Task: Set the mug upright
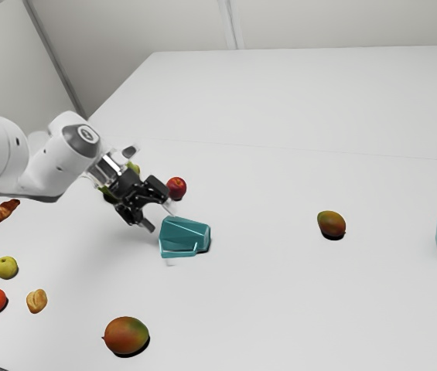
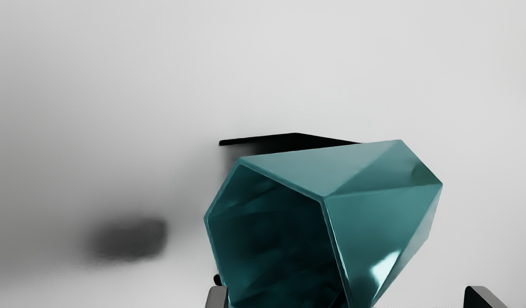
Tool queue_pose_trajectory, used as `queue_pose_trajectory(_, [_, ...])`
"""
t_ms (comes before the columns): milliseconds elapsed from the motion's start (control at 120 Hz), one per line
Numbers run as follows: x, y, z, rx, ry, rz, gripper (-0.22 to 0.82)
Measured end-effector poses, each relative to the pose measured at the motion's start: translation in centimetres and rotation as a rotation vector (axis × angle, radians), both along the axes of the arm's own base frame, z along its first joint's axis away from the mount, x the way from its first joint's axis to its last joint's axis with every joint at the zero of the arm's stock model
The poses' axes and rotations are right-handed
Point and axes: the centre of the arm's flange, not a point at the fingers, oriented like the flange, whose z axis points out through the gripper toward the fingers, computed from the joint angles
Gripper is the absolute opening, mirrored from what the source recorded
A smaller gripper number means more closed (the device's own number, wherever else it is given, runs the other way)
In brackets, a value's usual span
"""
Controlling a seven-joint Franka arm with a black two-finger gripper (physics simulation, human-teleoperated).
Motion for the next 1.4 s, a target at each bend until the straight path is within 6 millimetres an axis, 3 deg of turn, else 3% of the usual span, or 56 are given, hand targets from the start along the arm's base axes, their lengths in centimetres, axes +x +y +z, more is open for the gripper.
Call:
queue_pose_trajectory(175, [-0.6,-1.7,-1.2,-0.05,-0.003,-0.005,0.59])
queue_pose_trajectory(258, [-0.5,-2.3,-1.2,-0.063,-0.016,-0.007,0.54])
queue_pose_trajectory(475, [-0.3,-2.8,-0.1,-0.073,-0.047,-0.004,0.1])
queue_pose_trajectory(633, [0.0,-3.7,1.1,-0.074,-0.063,-0.013,-0.06])
queue_pose_trajectory(833, [0.4,-4.7,1.9,-0.071,-0.062,-0.011,-0.14])
queue_pose_trajectory(1008, [0.6,-5.0,3.9,-0.037,-0.086,-0.019,-0.16])
queue_pose_trajectory(1175, [-0.1,-7.3,8.5,0.244,-0.168,-0.216,-0.17])
queue_pose_trajectory(1400, [-0.6,-10.5,8.0,0.623,-0.154,-0.461,-0.18])
